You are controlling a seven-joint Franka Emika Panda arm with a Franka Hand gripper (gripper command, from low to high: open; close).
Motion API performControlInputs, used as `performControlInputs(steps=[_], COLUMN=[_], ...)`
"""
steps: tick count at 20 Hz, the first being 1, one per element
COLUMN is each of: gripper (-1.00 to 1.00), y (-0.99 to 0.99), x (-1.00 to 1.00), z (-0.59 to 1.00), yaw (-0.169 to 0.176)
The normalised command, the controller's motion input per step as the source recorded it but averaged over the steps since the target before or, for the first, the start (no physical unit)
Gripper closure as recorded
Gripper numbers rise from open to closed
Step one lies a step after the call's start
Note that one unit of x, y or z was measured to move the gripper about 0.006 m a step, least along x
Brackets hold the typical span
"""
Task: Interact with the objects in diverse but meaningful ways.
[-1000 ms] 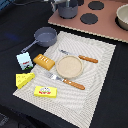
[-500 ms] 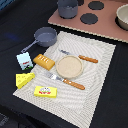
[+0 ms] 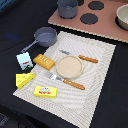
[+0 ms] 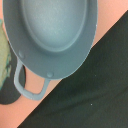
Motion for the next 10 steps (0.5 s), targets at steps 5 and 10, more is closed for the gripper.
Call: performControlInputs(steps=[5, 10], gripper=[-1.00, -1.00], y=[-0.62, -0.66], x=[0.39, 0.36], z=[0.03, 0.03], yaw=[-0.005, -0.002])
